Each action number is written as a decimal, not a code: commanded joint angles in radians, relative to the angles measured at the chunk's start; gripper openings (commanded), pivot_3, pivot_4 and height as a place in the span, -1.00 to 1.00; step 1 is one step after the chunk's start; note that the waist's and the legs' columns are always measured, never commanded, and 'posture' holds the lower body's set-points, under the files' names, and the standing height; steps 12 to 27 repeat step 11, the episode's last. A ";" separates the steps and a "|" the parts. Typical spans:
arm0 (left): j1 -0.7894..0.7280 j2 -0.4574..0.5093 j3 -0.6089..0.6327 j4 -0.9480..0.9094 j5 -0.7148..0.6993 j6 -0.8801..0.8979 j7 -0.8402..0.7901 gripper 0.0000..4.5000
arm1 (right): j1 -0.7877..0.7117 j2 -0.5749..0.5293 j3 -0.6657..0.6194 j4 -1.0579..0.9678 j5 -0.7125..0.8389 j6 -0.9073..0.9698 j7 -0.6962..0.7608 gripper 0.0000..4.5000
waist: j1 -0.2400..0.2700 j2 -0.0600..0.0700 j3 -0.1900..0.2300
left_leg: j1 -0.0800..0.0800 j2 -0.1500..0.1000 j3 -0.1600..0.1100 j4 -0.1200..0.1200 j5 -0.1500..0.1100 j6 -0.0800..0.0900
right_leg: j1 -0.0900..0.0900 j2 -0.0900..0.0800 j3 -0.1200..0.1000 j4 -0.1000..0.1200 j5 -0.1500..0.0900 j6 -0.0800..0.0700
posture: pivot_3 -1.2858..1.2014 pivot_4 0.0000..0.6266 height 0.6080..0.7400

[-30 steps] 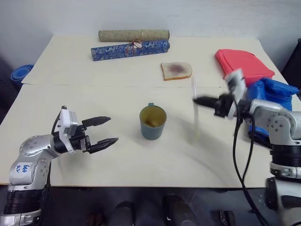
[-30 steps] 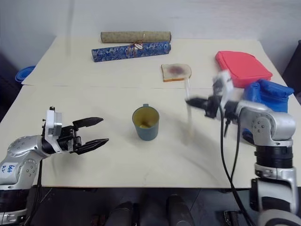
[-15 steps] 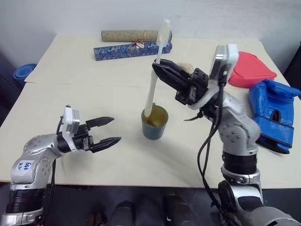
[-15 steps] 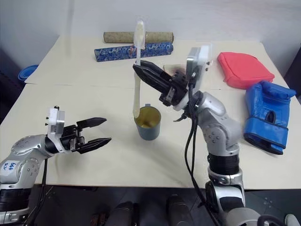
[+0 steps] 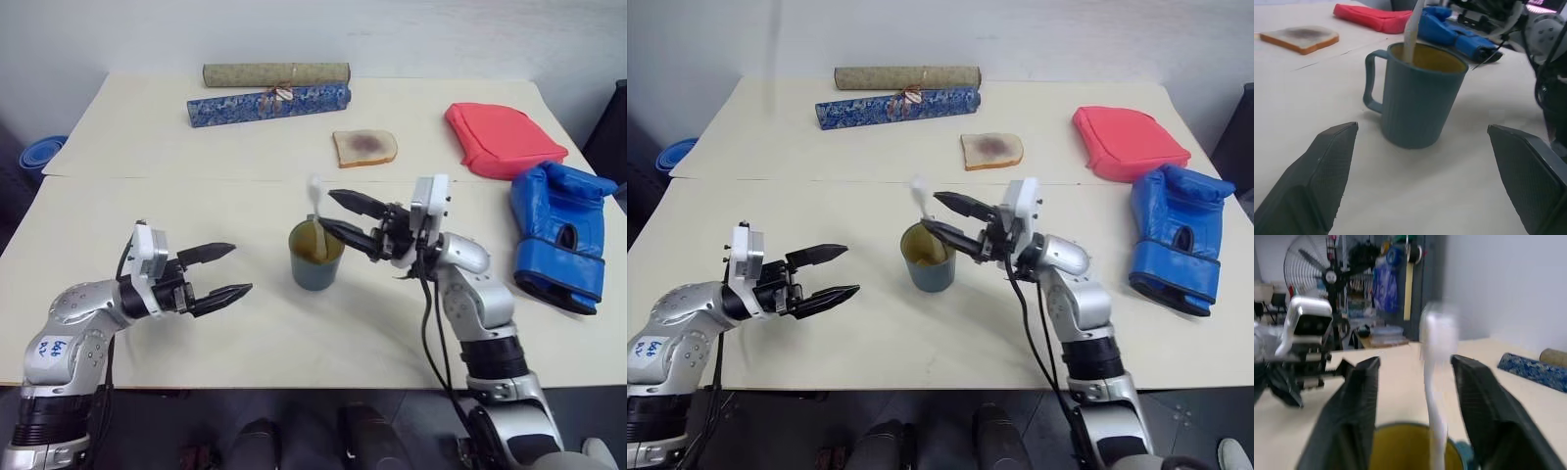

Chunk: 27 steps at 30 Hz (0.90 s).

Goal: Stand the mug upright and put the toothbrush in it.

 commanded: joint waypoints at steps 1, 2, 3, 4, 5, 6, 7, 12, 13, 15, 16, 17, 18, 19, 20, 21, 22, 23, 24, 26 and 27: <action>0.046 0.028 0.055 0.029 0.115 -0.122 0.054 1.00 | 0.050 -0.129 -0.079 -0.044 0.004 -0.010 0.065 0.67 | 0.004 0.000 0.000 | 0.000 0.000 0.000 0.000 0.000 0.000 | 0.000 0.000 0.000 -0.001 0.000 0.000 | 0.03 -0.52 1.00; 0.065 0.032 0.062 0.045 0.163 -0.179 0.072 1.00 | 0.080 -0.186 -0.091 -0.015 -0.023 -0.048 0.103 0.81 | 0.007 0.000 0.000 | 0.000 0.000 -0.001 0.000 0.000 0.000 | 0.001 0.000 -0.001 -0.001 0.000 0.000 | 0.03 -0.52 1.00; 0.077 0.034 0.066 0.056 0.193 -0.219 0.082 1.00 | 0.101 -0.225 -0.096 0.006 -0.042 -0.078 0.130 0.96 | 0.011 0.000 0.000 | 0.000 0.000 -0.001 0.000 0.000 0.000 | 0.001 -0.001 -0.001 -0.002 0.000 0.000 | 0.03 -0.52 1.00; 0.099 0.038 0.070 0.065 0.222 -0.259 0.086 1.00 | 0.134 -0.260 -0.119 0.048 -0.048 -0.152 0.186 0.98 | 0.018 0.000 0.000 | 0.000 0.000 -0.001 0.000 0.000 0.000 | 0.002 -0.001 -0.001 -0.003 0.000 0.000 | 0.03 -0.52 1.00; 0.114 0.040 0.073 0.073 0.241 -0.288 0.088 1.00 | 0.155 -0.282 -0.135 0.078 -0.047 -0.206 0.226 0.98 | 0.021 0.000 0.000 | 0.001 -0.001 -0.001 0.000 0.000 0.001 | 0.002 -0.001 -0.001 -0.005 0.000 0.000 | 0.03 -0.52 1.00; 0.135 0.037 0.079 0.079 0.267 -0.335 0.096 1.00 | 0.180 -0.324 -0.146 0.112 -0.031 -0.219 0.296 0.98 | 0.022 0.000 0.000 | 0.001 -0.001 0.000 0.000 -0.001 0.001 | 0.003 -0.001 -0.001 -0.008 0.000 0.000 | 0.03 -0.52 1.00; 0.159 0.034 0.086 0.081 0.286 -0.372 0.104 1.00 | 0.213 -0.369 -0.159 0.150 -0.025 -0.239 0.366 0.98 | 0.024 0.000 0.000 | 0.001 -0.001 0.000 0.000 -0.001 0.001 | 0.003 0.000 -0.001 -0.009 0.000 0.000 | 0.03 -0.52 1.00; 0.205 0.033 0.091 0.077 0.303 -0.424 0.111 1.00 | 0.272 -0.429 -0.180 0.257 -0.048 -0.360 0.456 0.98 | 0.025 0.000 0.000 | 0.003 0.000 0.002 0.000 -0.001 0.002 | 0.004 -0.001 0.000 -0.008 0.000 0.000 | 0.03 -0.52 1.00; 0.205 0.033 0.091 0.077 0.303 -0.424 0.111 1.00 | 0.272 -0.429 -0.180 0.257 -0.048 -0.360 0.456 0.98 | 0.025 0.000 0.000 | 0.003 0.000 0.002 0.000 -0.001 0.002 | 0.004 -0.001 0.000 -0.008 0.000 0.000 | 0.03 -0.52 1.00; 0.205 0.033 0.091 0.077 0.303 -0.424 0.111 1.00 | 0.272 -0.429 -0.180 0.257 -0.048 -0.360 0.456 0.98 | 0.025 0.000 0.000 | 0.003 0.000 0.002 0.000 -0.001 0.002 | 0.004 -0.001 0.000 -0.008 0.000 0.000 | 0.03 -0.52 1.00; 0.205 0.033 0.091 0.077 0.303 -0.424 0.111 1.00 | 0.272 -0.429 -0.180 0.257 -0.048 -0.360 0.456 0.98 | 0.025 0.000 0.000 | 0.003 0.000 0.002 0.000 -0.001 0.002 | 0.004 -0.001 0.000 -0.008 0.000 0.000 | 0.03 -0.52 1.00; 0.205 0.033 0.091 0.077 0.303 -0.424 0.111 1.00 | 0.272 -0.429 -0.180 0.257 -0.048 -0.360 0.456 0.98 | 0.025 0.000 0.000 | 0.003 0.000 0.002 0.000 -0.001 0.002 | 0.004 -0.001 0.000 -0.008 0.000 0.000 | 0.03 -0.52 1.00; 0.205 0.033 0.091 0.077 0.303 -0.424 0.111 1.00 | 0.272 -0.429 -0.180 0.257 -0.048 -0.360 0.456 0.98 | 0.025 0.000 0.000 | 0.003 0.000 0.002 0.000 -0.001 0.002 | 0.004 -0.001 0.000 -0.008 0.000 0.000 | 0.03 -0.52 1.00; 0.205 0.033 0.091 0.077 0.303 -0.424 0.111 1.00 | 0.272 -0.429 -0.180 0.257 -0.048 -0.360 0.456 0.98 | 0.025 0.000 0.000 | 0.003 0.000 0.002 0.000 -0.001 0.002 | 0.004 -0.001 0.000 -0.008 0.000 0.000 | 0.03 -0.52 1.00; 0.205 0.033 0.091 0.077 0.303 -0.424 0.111 1.00 | 0.272 -0.429 -0.180 0.257 -0.048 -0.360 0.456 0.98 | 0.025 0.000 0.000 | 0.003 0.000 0.002 0.000 -0.001 0.002 | 0.004 -0.001 0.000 -0.008 0.000 0.000 | 0.03 -0.52 1.00; 0.205 0.033 0.091 0.077 0.303 -0.424 0.111 1.00 | 0.272 -0.429 -0.180 0.257 -0.048 -0.360 0.456 0.98 | 0.025 0.000 0.000 | 0.003 0.000 0.002 0.000 -0.001 0.002 | 0.004 -0.001 0.000 -0.008 0.000 0.000 | 0.03 -0.52 1.00; 0.205 0.033 0.091 0.077 0.303 -0.424 0.111 1.00 | 0.272 -0.429 -0.180 0.257 -0.048 -0.360 0.456 0.98 | 0.025 0.000 0.000 | 0.003 0.000 0.002 0.000 -0.001 0.002 | 0.004 -0.001 0.000 -0.008 0.000 0.000 | 0.03 -0.52 1.00; 0.205 0.033 0.091 0.077 0.303 -0.424 0.111 1.00 | 0.272 -0.429 -0.180 0.257 -0.048 -0.360 0.456 0.98 | 0.025 0.000 0.000 | 0.003 0.000 0.002 0.000 -0.001 0.002 | 0.004 -0.001 0.000 -0.008 0.000 0.000 | 0.03 -0.52 1.00; 0.205 0.033 0.091 0.077 0.303 -0.424 0.111 1.00 | 0.272 -0.429 -0.180 0.257 -0.048 -0.360 0.456 0.98 | 0.025 0.000 0.000 | 0.003 0.000 0.002 0.000 -0.001 0.002 | 0.004 -0.001 0.000 -0.008 0.000 0.000 | 0.03 -0.52 1.00; 0.205 0.033 0.091 0.077 0.303 -0.424 0.111 1.00 | 0.272 -0.429 -0.180 0.257 -0.048 -0.360 0.456 0.98 | 0.025 0.000 0.000 | 0.003 0.000 0.002 0.000 -0.001 0.002 | 0.004 -0.001 0.000 -0.008 0.000 0.000 | 0.03 -0.52 1.00; 0.205 0.033 0.091 0.077 0.303 -0.424 0.111 1.00 | 0.272 -0.429 -0.180 0.257 -0.048 -0.360 0.456 0.98 | 0.025 0.000 0.000 | 0.003 0.000 0.002 0.000 -0.001 0.002 | 0.004 -0.001 0.000 -0.008 0.000 0.000 | 0.03 -0.52 1.00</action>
